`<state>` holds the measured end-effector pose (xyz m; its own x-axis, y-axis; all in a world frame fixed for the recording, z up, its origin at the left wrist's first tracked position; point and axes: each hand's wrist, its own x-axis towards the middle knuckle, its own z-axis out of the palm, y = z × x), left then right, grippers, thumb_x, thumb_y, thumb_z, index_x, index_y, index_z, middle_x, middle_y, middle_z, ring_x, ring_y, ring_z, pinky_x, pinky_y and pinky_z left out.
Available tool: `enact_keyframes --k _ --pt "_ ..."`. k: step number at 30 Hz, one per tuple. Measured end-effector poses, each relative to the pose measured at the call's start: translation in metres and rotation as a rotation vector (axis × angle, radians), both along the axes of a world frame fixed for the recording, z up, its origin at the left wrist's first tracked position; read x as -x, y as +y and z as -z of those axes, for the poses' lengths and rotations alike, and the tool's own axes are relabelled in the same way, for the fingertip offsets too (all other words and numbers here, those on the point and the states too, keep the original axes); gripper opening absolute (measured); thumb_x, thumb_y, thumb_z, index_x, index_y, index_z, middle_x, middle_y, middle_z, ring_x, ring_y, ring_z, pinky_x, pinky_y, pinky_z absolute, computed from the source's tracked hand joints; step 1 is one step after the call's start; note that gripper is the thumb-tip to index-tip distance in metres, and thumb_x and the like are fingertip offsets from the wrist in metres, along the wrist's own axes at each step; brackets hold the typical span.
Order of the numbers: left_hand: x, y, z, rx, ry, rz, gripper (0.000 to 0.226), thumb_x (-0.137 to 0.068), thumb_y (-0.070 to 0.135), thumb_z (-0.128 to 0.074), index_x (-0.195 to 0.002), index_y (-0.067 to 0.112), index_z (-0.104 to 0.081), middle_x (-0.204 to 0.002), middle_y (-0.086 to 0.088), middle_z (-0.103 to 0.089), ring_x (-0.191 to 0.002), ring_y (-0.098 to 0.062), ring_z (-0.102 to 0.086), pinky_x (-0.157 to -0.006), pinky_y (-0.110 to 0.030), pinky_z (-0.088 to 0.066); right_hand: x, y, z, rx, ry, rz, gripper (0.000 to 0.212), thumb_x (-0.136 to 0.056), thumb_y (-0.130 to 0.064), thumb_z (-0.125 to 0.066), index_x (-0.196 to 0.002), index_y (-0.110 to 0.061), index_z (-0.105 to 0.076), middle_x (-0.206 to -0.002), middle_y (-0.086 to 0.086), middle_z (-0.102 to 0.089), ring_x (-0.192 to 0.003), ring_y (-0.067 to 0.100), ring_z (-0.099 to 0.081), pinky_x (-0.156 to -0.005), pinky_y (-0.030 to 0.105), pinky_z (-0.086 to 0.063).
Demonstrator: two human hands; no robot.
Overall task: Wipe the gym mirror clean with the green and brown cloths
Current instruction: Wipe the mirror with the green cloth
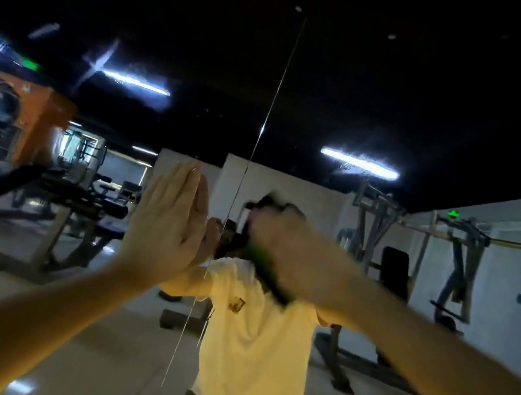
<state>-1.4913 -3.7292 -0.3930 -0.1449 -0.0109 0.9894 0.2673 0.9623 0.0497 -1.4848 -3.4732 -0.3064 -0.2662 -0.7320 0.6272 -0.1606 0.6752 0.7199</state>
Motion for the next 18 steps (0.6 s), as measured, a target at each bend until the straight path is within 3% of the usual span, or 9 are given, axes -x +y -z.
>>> enact_keyframes --k 1,4,7,9,11,13,15,17,18 --pt "-0.001 0.000 0.006 0.016 0.023 -0.013 0.080 -0.108 0.054 -0.011 -0.156 -0.006 -0.030 -0.161 -0.029 -0.033 -0.151 -0.041 -0.031 -0.120 -0.063 -0.030 0.006 0.007 -0.023 0.142 0.082 0.011 0.054 -0.101 -0.024 -0.043 -0.152 -0.010 -0.036 -0.156 0.020 -0.042 -0.138 0.037 -0.043 -0.121 0.048 -0.031" --pt "0.002 0.006 0.027 0.103 0.078 -0.039 0.071 -0.111 0.049 -0.018 -0.154 -0.007 -0.029 -0.157 -0.033 -0.037 -0.148 -0.045 -0.034 -0.118 -0.063 -0.031 0.024 0.024 -0.072 0.561 0.263 0.054 0.062 -0.105 -0.027 -0.030 -0.161 -0.003 -0.017 -0.169 0.021 -0.017 -0.156 0.034 -0.019 -0.128 0.049 -0.014" --pt "0.008 0.013 0.038 0.126 0.087 -0.031 0.070 -0.112 0.045 -0.020 -0.152 -0.010 -0.035 -0.157 -0.033 -0.037 -0.149 -0.045 -0.034 -0.123 -0.058 -0.027 0.034 0.003 -0.057 0.673 0.228 0.051 0.063 -0.106 -0.032 -0.021 -0.160 0.000 -0.017 -0.169 0.022 -0.013 -0.158 0.034 -0.011 -0.128 0.052 -0.015" --pt "0.008 0.019 0.040 0.084 0.111 0.005 0.070 -0.112 0.044 -0.019 -0.151 -0.011 -0.037 -0.156 -0.034 -0.038 -0.148 -0.045 -0.034 -0.124 -0.055 -0.023 0.034 -0.017 -0.013 0.466 0.206 0.021 0.062 -0.105 -0.032 -0.029 -0.157 0.000 -0.025 -0.167 0.024 -0.019 -0.157 0.038 -0.013 -0.127 0.056 -0.012" --pt "0.009 0.022 0.043 0.077 0.154 0.029 0.063 -0.113 0.040 -0.024 -0.148 -0.010 -0.040 -0.153 -0.035 -0.041 -0.145 -0.047 -0.037 -0.121 -0.060 -0.027 0.031 -0.029 0.051 0.183 0.143 -0.038 0.066 -0.102 -0.034 -0.033 -0.159 -0.003 -0.022 -0.168 0.021 -0.015 -0.158 0.037 -0.008 -0.128 0.055 -0.001" --pt "0.009 0.020 0.048 0.054 0.120 0.073 0.057 -0.109 0.034 -0.035 -0.151 -0.005 -0.040 -0.157 -0.031 -0.038 -0.147 -0.044 -0.034 -0.119 -0.067 -0.029 0.032 -0.027 0.110 -0.112 0.042 -0.104 0.065 -0.099 -0.034 -0.036 -0.158 -0.007 -0.029 -0.167 0.018 -0.024 -0.157 0.034 -0.015 -0.128 0.051 0.000" --pt "0.009 0.015 0.058 0.036 0.044 0.105 0.059 -0.106 0.033 -0.035 -0.154 -0.003 -0.038 -0.161 -0.026 -0.033 -0.150 -0.041 -0.031 -0.118 -0.064 -0.029 0.035 -0.007 0.156 -0.442 -0.020 -0.060 0.059 -0.103 -0.032 -0.034 -0.157 -0.009 -0.033 -0.166 0.013 -0.030 -0.156 0.031 -0.020 -0.129 0.049 0.001" --pt "0.007 0.011 0.071 0.056 -0.022 0.095 0.064 -0.107 0.038 -0.031 -0.156 -0.001 -0.035 -0.163 -0.024 -0.031 -0.153 -0.038 -0.028 -0.122 -0.060 -0.026 0.038 0.024 0.165 -0.512 -0.083 -0.030 0.058 -0.104 -0.030 -0.034 -0.159 -0.012 -0.027 -0.168 0.009 -0.023 -0.157 0.028 -0.019 -0.129 0.047 -0.003" --pt "0.004 0.010 0.077 0.073 -0.037 0.081 0.065 -0.107 0.041 -0.030 -0.156 -0.001 -0.034 -0.164 -0.024 -0.030 -0.153 -0.037 -0.027 -0.124 -0.058 -0.024 0.035 0.039 0.154 -0.412 -0.097 -0.035 0.060 -0.102 -0.028 -0.040 -0.160 -0.014 -0.028 -0.168 0.009 -0.025 -0.156 0.028 -0.020 -0.128 0.045 -0.014"
